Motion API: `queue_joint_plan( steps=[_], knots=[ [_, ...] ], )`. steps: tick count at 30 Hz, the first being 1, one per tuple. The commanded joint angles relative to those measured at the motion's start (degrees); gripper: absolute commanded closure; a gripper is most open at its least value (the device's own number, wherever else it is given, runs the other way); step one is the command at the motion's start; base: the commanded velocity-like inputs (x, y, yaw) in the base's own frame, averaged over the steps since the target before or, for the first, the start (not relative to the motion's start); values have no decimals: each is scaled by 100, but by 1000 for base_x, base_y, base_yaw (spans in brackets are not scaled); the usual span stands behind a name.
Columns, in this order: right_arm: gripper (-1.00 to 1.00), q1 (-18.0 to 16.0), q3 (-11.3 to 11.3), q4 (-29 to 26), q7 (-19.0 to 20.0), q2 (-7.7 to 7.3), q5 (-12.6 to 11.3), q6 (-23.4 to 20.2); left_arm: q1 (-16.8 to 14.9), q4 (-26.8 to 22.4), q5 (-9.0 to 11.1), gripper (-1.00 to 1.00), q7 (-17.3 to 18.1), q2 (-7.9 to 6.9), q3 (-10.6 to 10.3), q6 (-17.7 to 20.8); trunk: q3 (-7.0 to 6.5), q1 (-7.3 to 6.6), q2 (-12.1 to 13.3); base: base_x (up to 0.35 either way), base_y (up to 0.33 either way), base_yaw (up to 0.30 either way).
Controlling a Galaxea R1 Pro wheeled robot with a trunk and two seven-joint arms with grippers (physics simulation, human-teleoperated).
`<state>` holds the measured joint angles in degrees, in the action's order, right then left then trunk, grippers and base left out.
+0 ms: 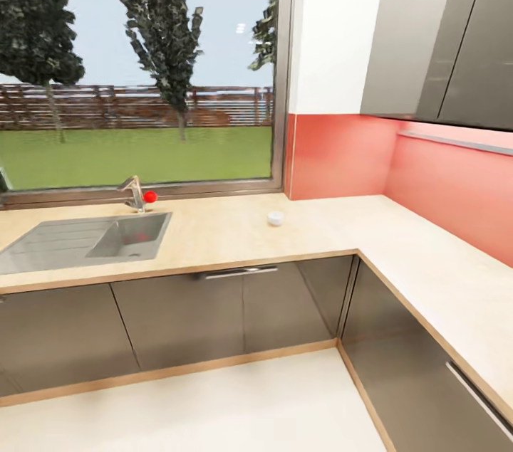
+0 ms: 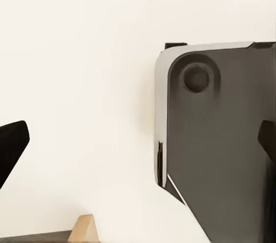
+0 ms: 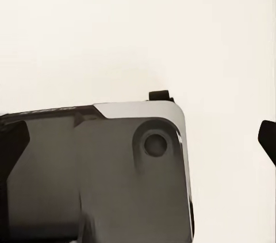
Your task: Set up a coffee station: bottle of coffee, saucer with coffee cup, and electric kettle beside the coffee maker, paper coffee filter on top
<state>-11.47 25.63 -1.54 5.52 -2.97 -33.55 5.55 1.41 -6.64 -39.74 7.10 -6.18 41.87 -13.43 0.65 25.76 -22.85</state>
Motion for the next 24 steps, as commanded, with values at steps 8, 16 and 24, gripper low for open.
queue_joint_plan(
  steps=[8,16,24],
  knots=[
    [-100,0,43,5,28,-1,-63,17,0,-12,-34,-100,37,3,57,-8,-26,3,-7,-13,-271,216],
    [-100,-2,42,5,28,-10,-54,19,0,-12,-34,-100,37,3,58,-3,-29,3,-7,-118,-129,20],
    [-100,-2,45,-1,28,-7,-52,25,0,-12,-34,-100,37,-20,58,-2,-33,3,-7,-1,-1,47]
  ],
)
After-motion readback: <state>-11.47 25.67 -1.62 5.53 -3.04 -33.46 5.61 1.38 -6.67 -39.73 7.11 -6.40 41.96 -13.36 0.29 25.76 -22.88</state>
